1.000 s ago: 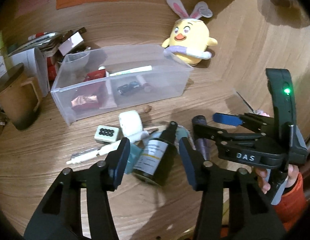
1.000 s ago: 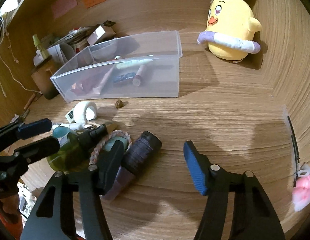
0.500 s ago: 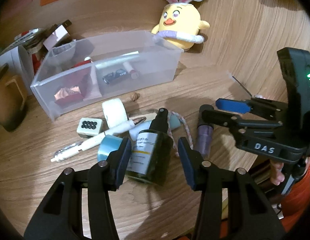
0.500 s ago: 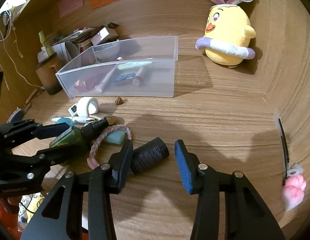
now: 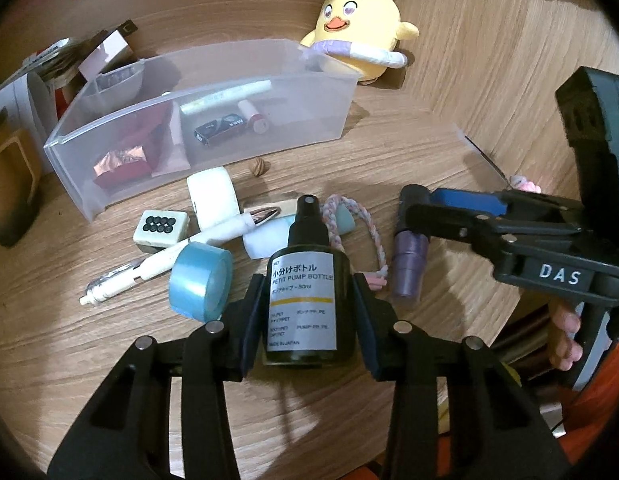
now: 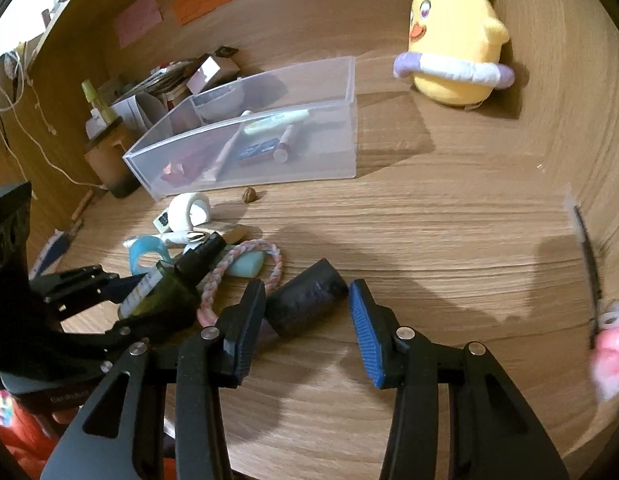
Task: Organize objects
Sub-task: 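Grasp the dark pump bottle with the left tool while the right tool grasps the black lipstick, then carry the pump bottle and black lipstick over the clear box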
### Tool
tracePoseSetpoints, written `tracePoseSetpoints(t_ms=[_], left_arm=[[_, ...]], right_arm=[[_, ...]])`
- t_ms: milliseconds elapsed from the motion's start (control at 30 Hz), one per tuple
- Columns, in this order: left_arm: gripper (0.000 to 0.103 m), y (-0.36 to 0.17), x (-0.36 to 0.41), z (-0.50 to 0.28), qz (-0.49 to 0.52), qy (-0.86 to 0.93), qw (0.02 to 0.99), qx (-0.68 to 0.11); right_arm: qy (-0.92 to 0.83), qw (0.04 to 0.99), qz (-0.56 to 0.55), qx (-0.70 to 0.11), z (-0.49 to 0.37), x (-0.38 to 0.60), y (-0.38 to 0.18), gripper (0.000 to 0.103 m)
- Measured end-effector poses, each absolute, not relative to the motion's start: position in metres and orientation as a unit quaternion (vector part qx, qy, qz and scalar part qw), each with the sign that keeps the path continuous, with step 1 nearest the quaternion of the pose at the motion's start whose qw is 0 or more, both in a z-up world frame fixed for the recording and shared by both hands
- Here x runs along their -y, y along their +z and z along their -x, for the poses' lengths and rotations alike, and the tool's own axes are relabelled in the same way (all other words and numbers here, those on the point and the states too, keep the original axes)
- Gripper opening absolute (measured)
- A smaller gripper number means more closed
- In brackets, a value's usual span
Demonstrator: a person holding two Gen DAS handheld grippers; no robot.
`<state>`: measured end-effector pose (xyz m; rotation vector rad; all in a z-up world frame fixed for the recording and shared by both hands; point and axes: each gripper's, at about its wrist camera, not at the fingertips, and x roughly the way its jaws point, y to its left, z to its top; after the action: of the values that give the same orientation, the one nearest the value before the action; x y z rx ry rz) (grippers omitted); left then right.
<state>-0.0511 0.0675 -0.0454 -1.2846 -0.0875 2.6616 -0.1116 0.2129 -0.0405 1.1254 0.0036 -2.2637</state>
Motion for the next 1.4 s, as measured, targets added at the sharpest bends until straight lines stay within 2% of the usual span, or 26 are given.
tracePoseSetpoints(t_ms=[200, 433, 500, 567, 800, 1400], left_arm=[[0.041, -0.042, -0.063, 0.048, 0.424, 0.901, 0.084, 0.042], [0.041, -0.027, -0.054, 0.047, 0.402, 0.910, 0.076, 0.060], [0.041, -0.022, -0.052, 0.046, 0.395, 0.914, 0.075, 0.065], [0.041, -0.016, -0.050, 0.046, 0.386, 0.917, 0.074, 0.070], [0.041, 0.002, -0.035, 0.046, 0.359, 0.928, 0.058, 0.082], [0.041, 0.038, 0.009, 0.064, 0.310, 0.945, 0.001, 0.107]], right_arm=[[-0.836, 0.321, -0.444, 0.024, 0.120, -0.208, -0.046, 0.041], [-0.838, 0.322, -0.440, -0.008, 0.116, -0.192, -0.049, 0.039], [-0.837, 0.327, -0.438, -0.002, 0.117, -0.192, -0.049, 0.030], [-0.840, 0.322, -0.436, -0.004, 0.118, -0.192, -0.048, 0.026], [-0.858, 0.303, -0.414, -0.002, 0.118, -0.200, -0.037, 0.025], [-0.898, 0.301, -0.322, 0.010, 0.133, -0.199, 0.032, 0.023]])
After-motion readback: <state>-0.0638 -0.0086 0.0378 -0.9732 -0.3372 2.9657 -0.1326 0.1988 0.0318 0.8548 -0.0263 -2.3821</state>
